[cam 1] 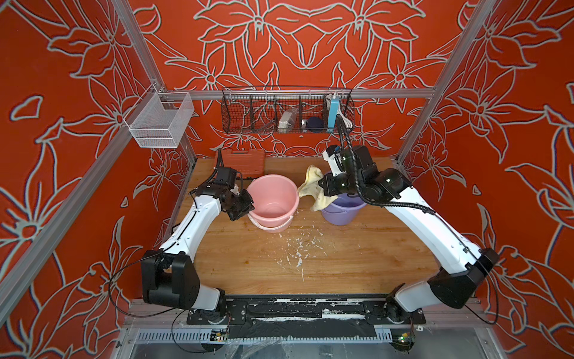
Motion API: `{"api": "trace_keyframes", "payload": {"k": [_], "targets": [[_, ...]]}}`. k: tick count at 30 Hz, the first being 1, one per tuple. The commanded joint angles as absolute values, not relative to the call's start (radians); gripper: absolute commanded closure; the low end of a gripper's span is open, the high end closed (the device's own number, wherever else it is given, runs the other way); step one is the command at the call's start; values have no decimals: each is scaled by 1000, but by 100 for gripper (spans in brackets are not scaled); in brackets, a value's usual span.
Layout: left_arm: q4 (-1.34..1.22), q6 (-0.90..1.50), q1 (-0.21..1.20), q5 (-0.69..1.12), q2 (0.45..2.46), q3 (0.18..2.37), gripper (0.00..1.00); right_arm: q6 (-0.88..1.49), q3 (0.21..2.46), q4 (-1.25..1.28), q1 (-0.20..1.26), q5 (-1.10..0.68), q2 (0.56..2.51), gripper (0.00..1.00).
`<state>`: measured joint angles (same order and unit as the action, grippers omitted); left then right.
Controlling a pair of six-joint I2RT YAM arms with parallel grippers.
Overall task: Wipe the inside of the bucket with a cloth
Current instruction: Pick up the bucket from the center of the board.
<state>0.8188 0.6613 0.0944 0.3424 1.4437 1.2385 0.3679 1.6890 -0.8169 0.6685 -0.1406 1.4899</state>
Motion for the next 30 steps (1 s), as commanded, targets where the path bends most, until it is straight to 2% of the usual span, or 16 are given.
{"api": "trace_keyframes", "payload": {"k": [1, 6, 9, 14, 22, 30], "targets": [[838, 609, 156, 323, 1474, 1265, 100, 334, 1742, -837, 702, -107, 1498, 100], [783, 566, 297, 175, 1455, 1261, 100, 302, 1755, -852, 771, -74, 1513, 100], [743, 575, 331, 142, 1429, 1230, 100, 297, 1754, -855, 797, -51, 1534, 100], [698, 581, 349, 139, 1369, 1175, 100, 287, 1720, -843, 831, -12, 1590, 100], [798, 570, 396, 87, 1333, 1195, 100, 278, 1666, -815, 859, 111, 1739, 100], [844, 595, 434, 137, 1342, 1208, 100, 268, 1636, -789, 898, 153, 1840, 100]]}}
